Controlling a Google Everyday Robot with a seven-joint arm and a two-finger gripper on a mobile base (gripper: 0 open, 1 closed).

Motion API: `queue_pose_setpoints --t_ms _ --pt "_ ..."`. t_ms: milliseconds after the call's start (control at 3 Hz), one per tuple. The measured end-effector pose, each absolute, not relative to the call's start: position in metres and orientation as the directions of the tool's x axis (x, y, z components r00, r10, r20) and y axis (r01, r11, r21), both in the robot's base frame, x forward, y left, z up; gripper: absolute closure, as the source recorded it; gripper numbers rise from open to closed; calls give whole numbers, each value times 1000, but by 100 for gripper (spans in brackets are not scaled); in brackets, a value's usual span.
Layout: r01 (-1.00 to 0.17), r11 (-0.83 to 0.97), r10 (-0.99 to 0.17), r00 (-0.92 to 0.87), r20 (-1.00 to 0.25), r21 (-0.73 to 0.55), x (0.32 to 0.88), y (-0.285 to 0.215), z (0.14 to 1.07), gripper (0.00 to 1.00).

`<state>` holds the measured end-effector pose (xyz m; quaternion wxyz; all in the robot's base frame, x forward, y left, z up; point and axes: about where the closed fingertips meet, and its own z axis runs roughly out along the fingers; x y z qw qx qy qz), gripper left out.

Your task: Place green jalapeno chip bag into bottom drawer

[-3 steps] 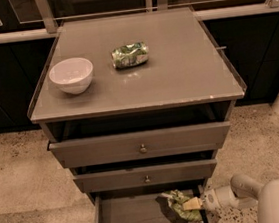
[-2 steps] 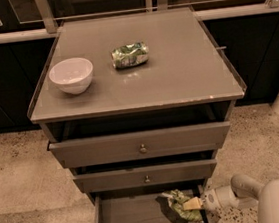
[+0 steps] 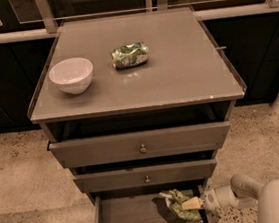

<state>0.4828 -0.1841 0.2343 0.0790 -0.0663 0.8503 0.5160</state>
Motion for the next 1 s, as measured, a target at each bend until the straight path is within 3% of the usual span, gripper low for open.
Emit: queue_pose_setpoints --t_ms 333,667,1000 --pt "-194 459 -31 -979 -203 867 483 -184 234 14" --pt "-194 459 -31 -979 -203 867 483 -184 234 0" --pt "-194 459 -31 -979 -203 867 483 -184 234 0"
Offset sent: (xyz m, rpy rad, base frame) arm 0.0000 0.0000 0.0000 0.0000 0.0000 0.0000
